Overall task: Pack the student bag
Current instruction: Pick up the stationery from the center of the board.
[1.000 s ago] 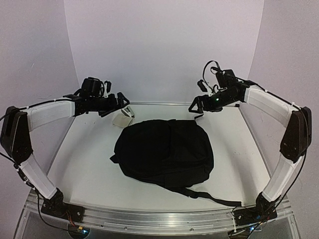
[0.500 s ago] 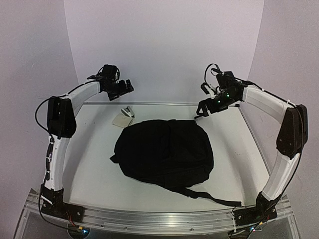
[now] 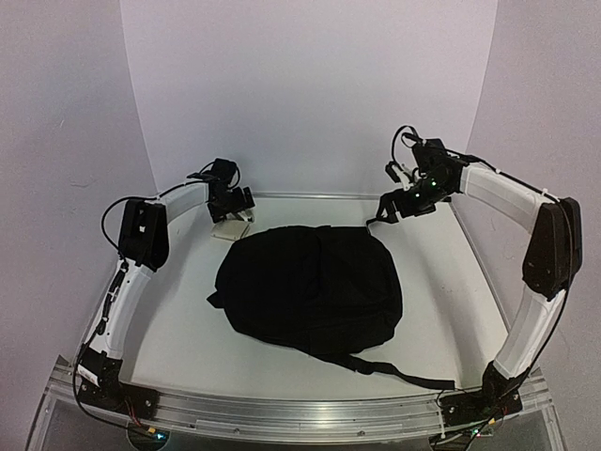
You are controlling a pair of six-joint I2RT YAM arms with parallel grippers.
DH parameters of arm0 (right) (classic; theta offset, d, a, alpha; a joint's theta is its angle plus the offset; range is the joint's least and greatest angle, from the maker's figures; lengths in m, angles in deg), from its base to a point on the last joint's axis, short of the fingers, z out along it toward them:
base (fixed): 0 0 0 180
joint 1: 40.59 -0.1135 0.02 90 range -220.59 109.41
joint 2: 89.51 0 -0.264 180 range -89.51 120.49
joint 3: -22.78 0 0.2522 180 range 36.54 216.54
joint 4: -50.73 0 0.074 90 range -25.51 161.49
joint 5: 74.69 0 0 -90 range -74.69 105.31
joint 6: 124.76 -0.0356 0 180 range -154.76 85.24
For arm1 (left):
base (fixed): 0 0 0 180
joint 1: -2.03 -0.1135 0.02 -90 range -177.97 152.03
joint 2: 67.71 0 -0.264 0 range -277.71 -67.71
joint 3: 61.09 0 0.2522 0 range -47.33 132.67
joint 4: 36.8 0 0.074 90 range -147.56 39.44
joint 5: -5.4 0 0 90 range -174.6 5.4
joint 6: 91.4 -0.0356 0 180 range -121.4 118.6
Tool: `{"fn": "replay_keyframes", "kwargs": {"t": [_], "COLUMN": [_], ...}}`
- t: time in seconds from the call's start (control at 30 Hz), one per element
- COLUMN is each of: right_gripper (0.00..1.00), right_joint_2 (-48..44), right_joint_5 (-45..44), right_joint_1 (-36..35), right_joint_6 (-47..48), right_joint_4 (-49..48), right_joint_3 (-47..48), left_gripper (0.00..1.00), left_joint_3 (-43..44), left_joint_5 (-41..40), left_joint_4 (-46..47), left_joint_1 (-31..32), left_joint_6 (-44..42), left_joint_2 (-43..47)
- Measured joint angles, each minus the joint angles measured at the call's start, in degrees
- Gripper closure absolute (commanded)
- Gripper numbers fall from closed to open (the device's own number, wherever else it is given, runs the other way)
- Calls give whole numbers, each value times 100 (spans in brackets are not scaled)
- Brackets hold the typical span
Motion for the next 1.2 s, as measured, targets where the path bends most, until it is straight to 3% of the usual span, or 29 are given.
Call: {"fn": "replay_keyframes", "kwargs": {"t": [0.3,0.53,0.73,1.0,1.2], "right_gripper": [2,2,2,2,2], "right_joint_2": [217,629,793,860,1043], "right_joint_5": [115,236,408,618,724], "right_joint_1": [222,432,555,614,669], "right_joint_6": [-90,-113,-124,-25,7], "right_joint_4": [142,177,252,254,297], "right_joint_3": [244,489,531,619,792], "left_gripper": [6,28,47,51,58], "left_joint_3": [359,506,-375,-1923,-2267], "left_joint_5": [-356,-467,-748,-827,-695], "left_joint_4": [-141,-222,-301,-557,-769], "left_joint_1": [49,67,82,81,43], "left_joint_6": [-34,-111,-7,151,388], "left_joint_2": [-237,-357,161,1170,1419]}}
